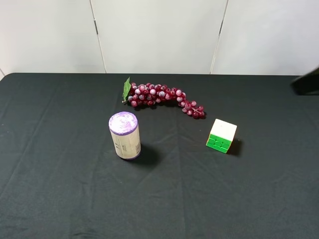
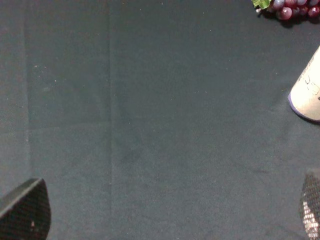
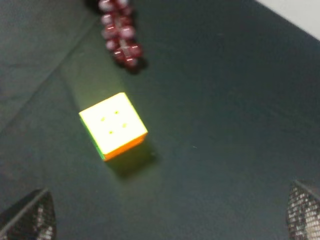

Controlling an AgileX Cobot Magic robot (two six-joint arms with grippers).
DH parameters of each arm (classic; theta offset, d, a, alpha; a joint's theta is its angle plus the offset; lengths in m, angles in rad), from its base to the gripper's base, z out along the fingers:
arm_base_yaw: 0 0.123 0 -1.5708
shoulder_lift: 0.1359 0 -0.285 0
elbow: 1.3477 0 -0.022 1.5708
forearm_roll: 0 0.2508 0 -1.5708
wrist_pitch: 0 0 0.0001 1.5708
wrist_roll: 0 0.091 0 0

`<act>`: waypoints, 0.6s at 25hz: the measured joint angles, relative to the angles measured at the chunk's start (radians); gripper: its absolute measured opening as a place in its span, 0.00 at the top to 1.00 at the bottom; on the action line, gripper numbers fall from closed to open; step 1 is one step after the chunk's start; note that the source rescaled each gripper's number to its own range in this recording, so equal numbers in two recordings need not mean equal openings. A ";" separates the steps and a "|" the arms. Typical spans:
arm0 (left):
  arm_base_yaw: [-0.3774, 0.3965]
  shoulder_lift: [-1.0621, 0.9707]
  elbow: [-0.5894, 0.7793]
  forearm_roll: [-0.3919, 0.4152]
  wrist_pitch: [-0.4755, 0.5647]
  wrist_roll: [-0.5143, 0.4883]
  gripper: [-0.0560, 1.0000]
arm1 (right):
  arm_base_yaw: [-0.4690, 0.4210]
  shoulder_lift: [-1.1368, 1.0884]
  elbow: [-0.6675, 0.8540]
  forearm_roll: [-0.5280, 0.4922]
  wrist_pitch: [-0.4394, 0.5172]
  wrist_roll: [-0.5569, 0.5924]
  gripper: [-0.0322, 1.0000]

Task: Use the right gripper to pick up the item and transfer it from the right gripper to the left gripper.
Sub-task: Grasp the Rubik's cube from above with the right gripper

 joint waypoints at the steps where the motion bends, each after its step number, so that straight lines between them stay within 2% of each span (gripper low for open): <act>1: 0.000 0.000 0.000 0.000 0.000 0.000 0.00 | 0.023 0.036 -0.012 0.001 0.000 -0.012 0.02; 8: 0.000 0.000 0.000 0.000 0.000 0.000 0.00 | 0.160 0.262 -0.063 0.002 -0.011 -0.118 0.02; 15: 0.000 0.000 0.000 0.000 0.000 0.000 0.00 | 0.253 0.454 -0.065 -0.017 -0.029 -0.165 0.02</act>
